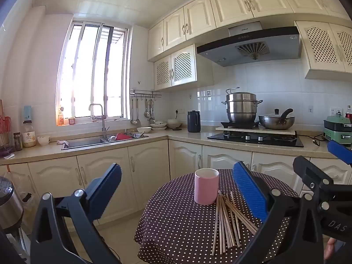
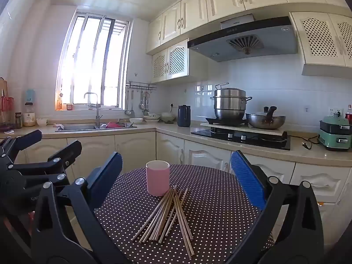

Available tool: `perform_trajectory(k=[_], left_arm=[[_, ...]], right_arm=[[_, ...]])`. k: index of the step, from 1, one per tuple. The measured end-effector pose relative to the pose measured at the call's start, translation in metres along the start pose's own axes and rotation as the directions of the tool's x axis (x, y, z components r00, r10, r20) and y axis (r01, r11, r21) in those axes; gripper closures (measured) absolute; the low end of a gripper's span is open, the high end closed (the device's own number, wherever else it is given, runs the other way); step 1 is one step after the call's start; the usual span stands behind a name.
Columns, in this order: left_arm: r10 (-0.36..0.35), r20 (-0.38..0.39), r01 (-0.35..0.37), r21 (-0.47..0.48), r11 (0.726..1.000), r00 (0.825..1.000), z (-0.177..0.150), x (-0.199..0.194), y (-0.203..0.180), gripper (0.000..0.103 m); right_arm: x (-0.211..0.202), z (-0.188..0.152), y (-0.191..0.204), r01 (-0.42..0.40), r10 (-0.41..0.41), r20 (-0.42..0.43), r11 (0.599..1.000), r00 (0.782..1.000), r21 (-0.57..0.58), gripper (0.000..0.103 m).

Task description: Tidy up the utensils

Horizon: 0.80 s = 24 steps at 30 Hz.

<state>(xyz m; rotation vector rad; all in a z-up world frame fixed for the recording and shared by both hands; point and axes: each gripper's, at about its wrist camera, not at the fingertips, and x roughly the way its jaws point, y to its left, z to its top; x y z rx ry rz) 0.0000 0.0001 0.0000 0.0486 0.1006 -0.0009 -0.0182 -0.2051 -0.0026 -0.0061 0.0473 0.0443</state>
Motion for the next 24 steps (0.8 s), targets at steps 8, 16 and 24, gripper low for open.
perform_trajectory(k=[8, 16, 24], left_arm=[[-0.003, 0.001, 0.003, -0.001, 1.000, 1.000, 0.001, -0.002, -0.001, 0.004], [-0.003, 0.001, 0.003, 0.001, 1.000, 1.000, 0.003, -0.002, -0.004, 0.004], [-0.001, 0.000, 0.001, 0.001, 1.000, 1.000, 0.003, -0.002, -0.011, 0.004]], right_arm=[[-0.003, 0.001, -0.001, 0.001, -0.001, -0.002, 1.000, 1.000, 0.000, 0.006], [-0.004, -0.002, -0.005, 0.007, -0.007, -0.003, 1.000, 1.000, -0.001, 0.006], [-0.006, -0.003, -0.006, 0.007, -0.007, -0.004, 1.000, 1.000, 0.001, 0.006]])
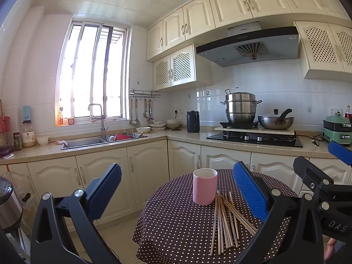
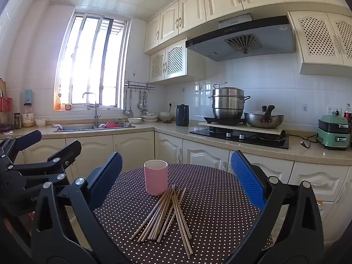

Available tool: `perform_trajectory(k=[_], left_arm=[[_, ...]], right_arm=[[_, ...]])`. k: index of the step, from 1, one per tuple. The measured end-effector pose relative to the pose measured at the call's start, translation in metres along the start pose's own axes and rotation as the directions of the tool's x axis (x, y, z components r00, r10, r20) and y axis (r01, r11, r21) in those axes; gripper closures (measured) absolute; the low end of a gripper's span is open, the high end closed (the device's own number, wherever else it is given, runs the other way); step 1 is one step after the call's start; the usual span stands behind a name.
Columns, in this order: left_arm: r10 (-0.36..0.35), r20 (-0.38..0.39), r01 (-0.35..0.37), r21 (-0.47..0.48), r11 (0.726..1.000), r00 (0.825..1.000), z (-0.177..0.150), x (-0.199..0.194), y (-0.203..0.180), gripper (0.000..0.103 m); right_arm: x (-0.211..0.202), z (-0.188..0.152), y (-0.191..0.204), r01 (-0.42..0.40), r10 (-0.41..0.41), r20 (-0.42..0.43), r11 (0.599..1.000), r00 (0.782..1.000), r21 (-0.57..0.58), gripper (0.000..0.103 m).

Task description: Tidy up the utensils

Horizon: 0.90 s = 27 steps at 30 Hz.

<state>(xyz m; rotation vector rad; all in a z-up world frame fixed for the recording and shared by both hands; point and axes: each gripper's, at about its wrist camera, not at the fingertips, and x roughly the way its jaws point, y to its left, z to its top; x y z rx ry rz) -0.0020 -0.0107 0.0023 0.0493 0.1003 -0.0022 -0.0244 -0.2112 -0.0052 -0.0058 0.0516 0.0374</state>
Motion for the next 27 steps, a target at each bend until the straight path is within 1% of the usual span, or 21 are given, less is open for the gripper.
perform_trajectory(k=[10, 21, 22, 27], left_arm=[[-0.003, -0.004, 0.003, -0.005, 1.000, 1.000, -0.0018, 0.0005, 0.0048, 0.004], [0.001, -0.003, -0.001, -0.003, 1.000, 1.000, -0.0021, 0.0007, -0.0003, 0.004], [-0.001, -0.002, 0.001, -0.005, 1.000, 1.000, -0.0017, 0.0008, 0.0070, 0.004], [-0.002, 0.000, 0.002, -0.004, 1.000, 1.000, -0.0015, 0.0004, 0.0069, 0.004]], right_arm=[[0.0030, 0.0047, 0.0014, 0.001, -0.001, -0.011, 1.000, 1.000, -0.002, 0.006], [0.0032, 0.0041, 0.0034, 0.000, 0.000, -0.013, 1.000, 1.000, -0.002, 0.006], [0.0032, 0.0041, 0.0034, 0.000, 0.000, -0.012, 1.000, 1.000, -0.002, 0.006], [0.0031, 0.0041, 0.0031, 0.000, 0.000, -0.013, 1.000, 1.000, -0.002, 0.006]])
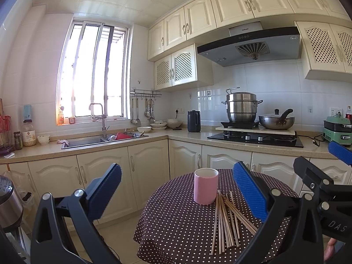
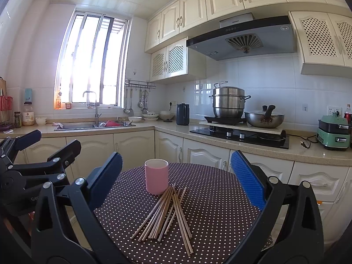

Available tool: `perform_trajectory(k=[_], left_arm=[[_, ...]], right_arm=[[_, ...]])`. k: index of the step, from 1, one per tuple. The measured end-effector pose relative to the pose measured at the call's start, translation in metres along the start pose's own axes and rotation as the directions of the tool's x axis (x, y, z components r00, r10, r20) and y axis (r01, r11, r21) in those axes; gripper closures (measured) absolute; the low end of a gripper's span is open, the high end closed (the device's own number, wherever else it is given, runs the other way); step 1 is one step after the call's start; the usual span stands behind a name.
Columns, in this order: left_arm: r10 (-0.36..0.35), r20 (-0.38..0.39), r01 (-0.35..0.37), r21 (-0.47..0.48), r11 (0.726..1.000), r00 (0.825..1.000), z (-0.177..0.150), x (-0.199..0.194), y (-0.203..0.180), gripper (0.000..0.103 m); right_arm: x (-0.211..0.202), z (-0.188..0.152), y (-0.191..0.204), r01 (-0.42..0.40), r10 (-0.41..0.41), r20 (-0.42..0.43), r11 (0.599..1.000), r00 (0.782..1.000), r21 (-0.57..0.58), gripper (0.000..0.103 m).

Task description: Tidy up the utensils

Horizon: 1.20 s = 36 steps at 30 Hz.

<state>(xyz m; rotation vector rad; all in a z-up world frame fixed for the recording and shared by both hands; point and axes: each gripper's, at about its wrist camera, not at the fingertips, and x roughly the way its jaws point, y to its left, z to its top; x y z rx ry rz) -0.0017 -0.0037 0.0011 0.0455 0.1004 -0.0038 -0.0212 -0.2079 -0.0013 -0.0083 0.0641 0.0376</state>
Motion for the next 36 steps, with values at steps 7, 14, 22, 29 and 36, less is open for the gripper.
perform_trajectory(k=[7, 14, 22, 29, 36], left_arm=[[-0.001, 0.000, 0.001, 0.001, 1.000, 1.000, -0.0003, 0.0008, -0.0013, 0.004], [0.002, -0.002, -0.002, 0.000, 1.000, 1.000, 0.0002, -0.0007, 0.0000, 0.004], [0.000, -0.002, 0.000, -0.001, 1.000, 1.000, -0.0003, 0.0002, 0.0006, 0.004], [0.000, -0.002, 0.000, -0.001, 1.000, 1.000, -0.0006, 0.0000, 0.0007, 0.004], [0.000, -0.002, 0.000, -0.001, 1.000, 1.000, -0.0008, 0.0002, 0.0007, 0.004]], right_arm=[[0.0001, 0.0000, -0.0004, 0.000, 0.000, -0.001, 1.000, 1.000, 0.000, 0.006], [0.0007, 0.0020, 0.0020, -0.001, 0.001, -0.002, 1.000, 1.000, 0.000, 0.006], [0.0007, 0.0023, 0.0022, -0.001, 0.001, -0.003, 1.000, 1.000, 0.000, 0.006], [0.0007, 0.0021, 0.0026, 0.000, 0.000, -0.002, 1.000, 1.000, -0.001, 0.006], [0.0028, 0.0026, 0.0046, 0.001, -0.001, -0.006, 1.000, 1.000, -0.001, 0.006]])
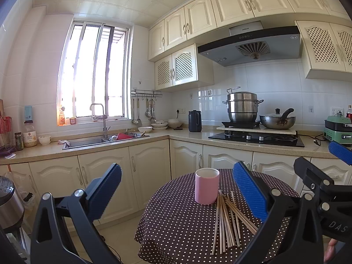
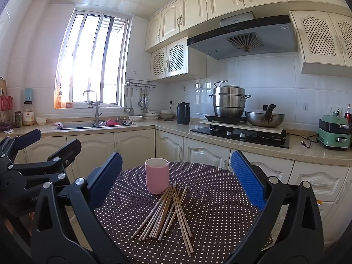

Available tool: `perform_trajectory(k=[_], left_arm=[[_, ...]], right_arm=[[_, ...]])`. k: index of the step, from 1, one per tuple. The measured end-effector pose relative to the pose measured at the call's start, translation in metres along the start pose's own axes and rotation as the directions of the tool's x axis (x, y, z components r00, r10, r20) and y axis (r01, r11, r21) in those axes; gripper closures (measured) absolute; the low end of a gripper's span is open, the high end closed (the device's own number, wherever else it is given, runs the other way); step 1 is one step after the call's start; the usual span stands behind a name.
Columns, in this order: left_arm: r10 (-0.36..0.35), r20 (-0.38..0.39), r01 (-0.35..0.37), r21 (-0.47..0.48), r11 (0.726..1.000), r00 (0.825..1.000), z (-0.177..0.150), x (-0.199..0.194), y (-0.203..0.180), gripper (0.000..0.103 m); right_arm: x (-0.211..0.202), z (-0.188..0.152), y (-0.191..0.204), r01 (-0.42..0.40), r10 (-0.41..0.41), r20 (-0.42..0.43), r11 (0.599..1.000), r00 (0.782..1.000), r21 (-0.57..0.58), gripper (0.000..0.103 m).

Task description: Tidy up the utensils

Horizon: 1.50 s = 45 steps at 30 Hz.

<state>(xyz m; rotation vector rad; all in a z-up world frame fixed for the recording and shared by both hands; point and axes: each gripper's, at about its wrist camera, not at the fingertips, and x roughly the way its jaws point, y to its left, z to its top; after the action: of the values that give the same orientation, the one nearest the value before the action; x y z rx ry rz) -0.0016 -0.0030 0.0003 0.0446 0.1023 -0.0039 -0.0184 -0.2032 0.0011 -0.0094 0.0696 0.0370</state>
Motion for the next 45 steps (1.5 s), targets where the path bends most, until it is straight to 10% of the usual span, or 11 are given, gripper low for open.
perform_trajectory(k=[34, 40, 45], left_arm=[[-0.012, -0.114, 0.015, 0.021, 1.000, 0.993, -0.019, 0.043, 0.000, 0.004], [-0.066, -0.257, 0.081, 0.049, 0.995, 0.964, -0.037, 0.096, -0.009, 0.004], [-0.109, -0.406, 0.138, 0.042, 0.990, 0.907, -0.057, 0.152, -0.011, 0.004]], right_arm=[[0.047, -0.023, -0.014, -0.043, 0.047, -0.116, 0.999, 0.992, 0.033, 0.006], [0.094, -0.041, -0.032, -0.043, 0.043, -0.241, 0.999, 0.969, 0.007, 0.006], [0.137, -0.059, -0.053, -0.017, 0.004, -0.359, 0.999, 0.933, -0.034, 0.006]])
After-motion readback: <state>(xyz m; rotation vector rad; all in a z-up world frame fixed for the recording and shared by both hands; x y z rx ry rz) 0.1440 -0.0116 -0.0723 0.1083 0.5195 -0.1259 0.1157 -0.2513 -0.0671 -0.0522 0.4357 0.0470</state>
